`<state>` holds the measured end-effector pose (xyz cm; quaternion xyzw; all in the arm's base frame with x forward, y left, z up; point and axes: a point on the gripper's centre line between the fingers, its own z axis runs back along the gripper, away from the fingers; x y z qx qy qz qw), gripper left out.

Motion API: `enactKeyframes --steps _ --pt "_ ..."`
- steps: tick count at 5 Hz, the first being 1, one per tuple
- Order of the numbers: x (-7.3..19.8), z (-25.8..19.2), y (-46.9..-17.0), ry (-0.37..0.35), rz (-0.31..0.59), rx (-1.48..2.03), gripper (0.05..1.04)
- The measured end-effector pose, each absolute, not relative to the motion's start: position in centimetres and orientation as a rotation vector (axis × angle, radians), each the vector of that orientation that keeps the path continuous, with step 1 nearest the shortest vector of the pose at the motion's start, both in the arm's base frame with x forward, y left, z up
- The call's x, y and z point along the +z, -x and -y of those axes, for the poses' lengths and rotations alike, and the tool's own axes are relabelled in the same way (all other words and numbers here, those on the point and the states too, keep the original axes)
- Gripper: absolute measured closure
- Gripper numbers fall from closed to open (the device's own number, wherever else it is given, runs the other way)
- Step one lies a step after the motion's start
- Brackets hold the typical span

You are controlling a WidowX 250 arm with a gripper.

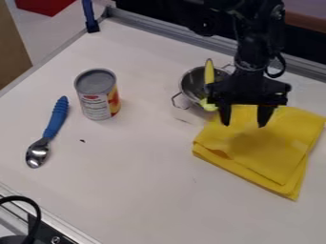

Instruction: Move the yellow cloth in the middle of the table

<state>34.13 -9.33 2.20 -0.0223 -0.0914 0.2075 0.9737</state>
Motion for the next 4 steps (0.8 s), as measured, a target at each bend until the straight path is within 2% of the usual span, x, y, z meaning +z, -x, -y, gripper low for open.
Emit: enactKeyframes --steps 1,2,3,4 --pt "1.3 10.5 -35.3 0.06 0.207 0.514 0.69" --pt "0.1 10.8 -35.9 0.044 0.191 0.584 0.912" --pt "-1.3 11.0 -35.6 0.028 0.139 0.554 1.026" --pt "-1.6 11.2 -35.1 0.033 0.114 0.493 1.031"
